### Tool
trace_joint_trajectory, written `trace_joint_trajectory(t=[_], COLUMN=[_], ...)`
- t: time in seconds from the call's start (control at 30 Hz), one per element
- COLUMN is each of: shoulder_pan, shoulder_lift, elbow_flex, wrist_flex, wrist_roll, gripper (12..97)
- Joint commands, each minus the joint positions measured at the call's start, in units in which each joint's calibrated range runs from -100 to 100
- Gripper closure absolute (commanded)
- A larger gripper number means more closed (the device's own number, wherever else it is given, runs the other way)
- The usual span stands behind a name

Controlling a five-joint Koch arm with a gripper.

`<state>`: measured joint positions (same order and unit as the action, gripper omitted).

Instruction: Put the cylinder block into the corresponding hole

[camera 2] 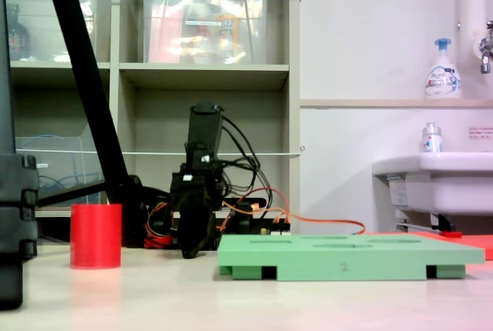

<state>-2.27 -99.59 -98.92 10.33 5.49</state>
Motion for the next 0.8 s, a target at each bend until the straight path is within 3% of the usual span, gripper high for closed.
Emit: trace_joint_trajectory(t=[0.0, 0.13, 0.43, 0.6, 0.77], shoulder_pan=[-0.68, -1.56, -3.37, -4.1, -4.69], shoulder_lift=[-0.41, -0.41, -0.41, -0.41, -0.41], elbow_flex=[-1.08, -1.08, -1.08, -1.08, -1.08], wrist_flex=[11.0, 29.49, 38.44, 38.35, 39.98], wrist_roll=[14.99, 32.63, 47.52, 48.4, 46.4], gripper=[55.2, 55.2, 59.6, 58.5, 38.1])
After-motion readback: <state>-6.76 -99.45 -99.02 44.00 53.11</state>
